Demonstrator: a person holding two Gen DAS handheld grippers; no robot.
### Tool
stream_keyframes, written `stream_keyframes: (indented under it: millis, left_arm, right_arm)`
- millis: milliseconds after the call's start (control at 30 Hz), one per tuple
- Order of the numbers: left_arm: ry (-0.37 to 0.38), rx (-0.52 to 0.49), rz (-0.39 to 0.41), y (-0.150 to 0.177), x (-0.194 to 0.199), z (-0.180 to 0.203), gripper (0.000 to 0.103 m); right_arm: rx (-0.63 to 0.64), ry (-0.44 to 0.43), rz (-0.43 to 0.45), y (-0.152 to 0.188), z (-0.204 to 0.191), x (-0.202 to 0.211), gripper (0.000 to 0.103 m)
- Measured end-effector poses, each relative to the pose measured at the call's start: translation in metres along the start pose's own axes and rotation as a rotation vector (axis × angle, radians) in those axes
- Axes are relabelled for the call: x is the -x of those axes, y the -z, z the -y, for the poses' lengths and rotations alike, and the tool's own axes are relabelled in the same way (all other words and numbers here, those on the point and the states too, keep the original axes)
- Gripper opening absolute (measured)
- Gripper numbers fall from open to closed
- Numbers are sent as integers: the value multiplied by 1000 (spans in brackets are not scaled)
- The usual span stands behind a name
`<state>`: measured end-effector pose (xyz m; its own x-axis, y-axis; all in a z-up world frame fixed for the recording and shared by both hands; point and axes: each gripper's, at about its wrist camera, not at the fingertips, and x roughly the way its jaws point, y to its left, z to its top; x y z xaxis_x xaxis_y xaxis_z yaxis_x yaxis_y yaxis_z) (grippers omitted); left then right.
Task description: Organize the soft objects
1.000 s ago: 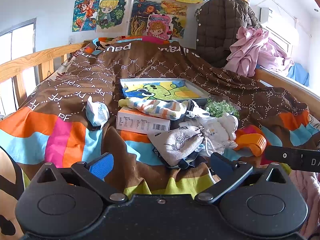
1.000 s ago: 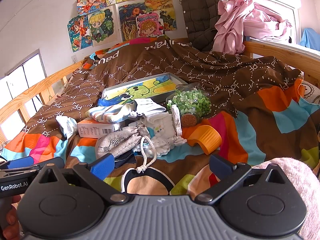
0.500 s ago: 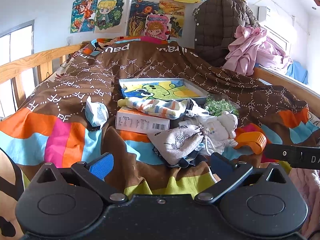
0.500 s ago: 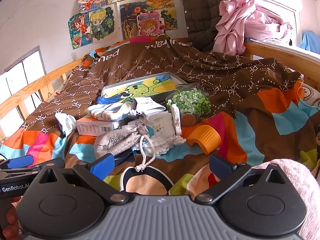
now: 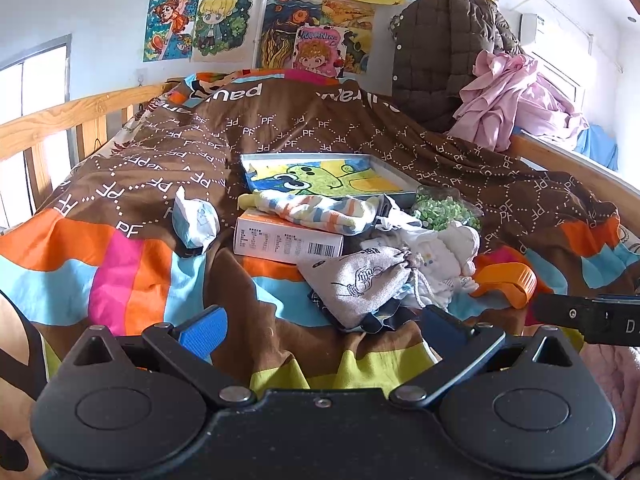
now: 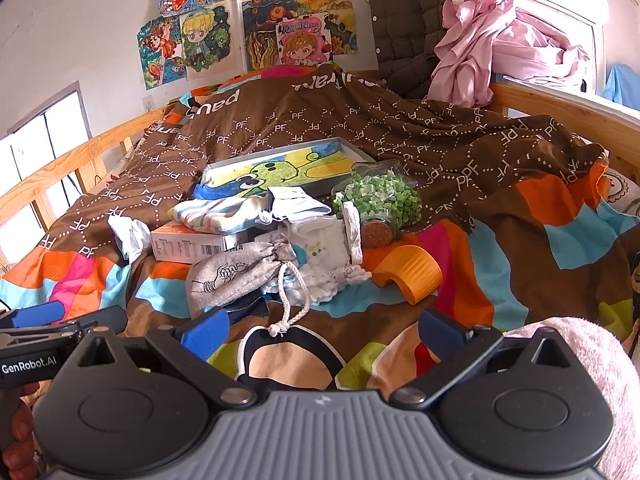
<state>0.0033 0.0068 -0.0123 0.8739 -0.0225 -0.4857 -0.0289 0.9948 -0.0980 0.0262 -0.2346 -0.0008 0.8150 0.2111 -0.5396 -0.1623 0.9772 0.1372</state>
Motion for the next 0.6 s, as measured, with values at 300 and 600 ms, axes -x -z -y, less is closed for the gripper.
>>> stream_keyframes:
  millis: [300, 600]
  left_arm:
    - [-1, -3, 6, 0, 0, 1, 102]
    - [5, -26, 2, -2, -7, 3, 102]
  right_arm:
    - [10, 1, -9, -1, 0, 0, 103]
    - [5, -8, -67, -10, 1, -9, 103]
